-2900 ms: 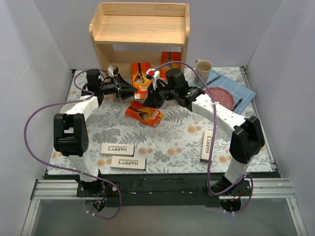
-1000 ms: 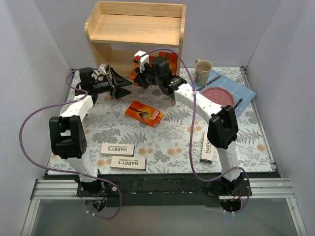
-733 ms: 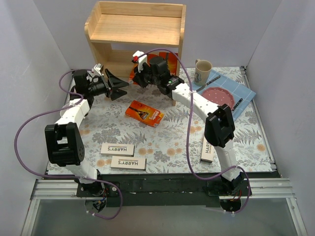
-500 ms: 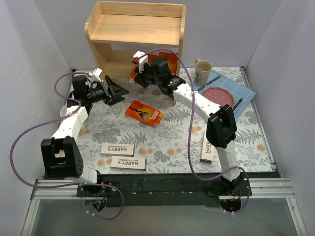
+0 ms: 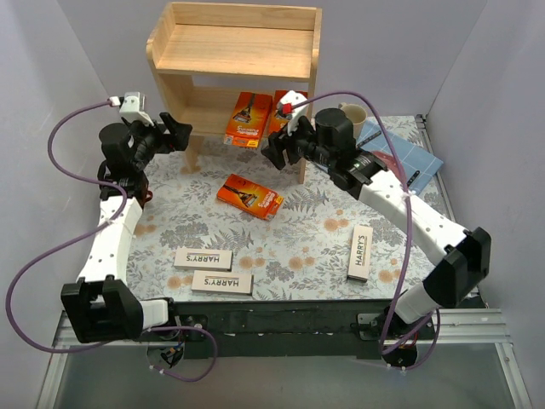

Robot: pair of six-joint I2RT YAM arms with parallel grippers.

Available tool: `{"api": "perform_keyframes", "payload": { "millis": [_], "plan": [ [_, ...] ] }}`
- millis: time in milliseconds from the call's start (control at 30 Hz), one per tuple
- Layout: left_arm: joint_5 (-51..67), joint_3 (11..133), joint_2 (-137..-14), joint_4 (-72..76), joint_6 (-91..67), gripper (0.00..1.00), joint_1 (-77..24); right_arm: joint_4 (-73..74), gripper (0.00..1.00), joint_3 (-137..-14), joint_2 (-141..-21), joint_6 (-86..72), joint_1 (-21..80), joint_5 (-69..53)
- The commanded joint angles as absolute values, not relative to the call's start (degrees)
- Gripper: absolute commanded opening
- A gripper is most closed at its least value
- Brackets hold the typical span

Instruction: Place and organize the shaving razors onto the shelf

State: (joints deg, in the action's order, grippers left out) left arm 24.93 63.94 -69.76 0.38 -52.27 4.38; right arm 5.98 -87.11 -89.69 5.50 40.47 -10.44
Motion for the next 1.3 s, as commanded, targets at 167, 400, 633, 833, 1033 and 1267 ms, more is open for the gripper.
{"api": "perform_keyframes", "payload": {
  "millis": [167, 400, 633, 833, 1033, 1267],
  "plan": [
    [15.0, 71.0, -83.9, 16.3, -47.4, 0.68, 5.0, 6.3, 0.82, -83.1, -85.2, 1.9, 35.7, 12.3],
    [24.6, 70.8, -85.8, 22.1, -49.9, 0.38, 4.9, 1.3, 0.82, -82.8, -87.9, 1.8, 31.0, 13.4],
    [28.2, 69.5, -83.2, 19.3, -50.3, 0.15, 2.0, -4.5, 0.8, -81.1, -89.6, 1.8, 28.3, 10.4],
    [28.0, 67.2, -78.3, 14.6, -49.1, 0.1, 0.8, -7.6, 0.8, -80.9, -90.6, 2.2, 27.0, 7.2],
    [13.8, 64.2, -74.5, 12.7, -45.2, 0.71, -1.1, -9.0, 0.82, -82.0, -90.8, 1.5, 26.5, 1.1],
    [6.3, 67.2, -81.0, 18.5, -40.3, 0.81, -0.9, -9.7, 0.95, -82.7, -92.3, 0.5, 26.4, -2.1]
  ]
}}
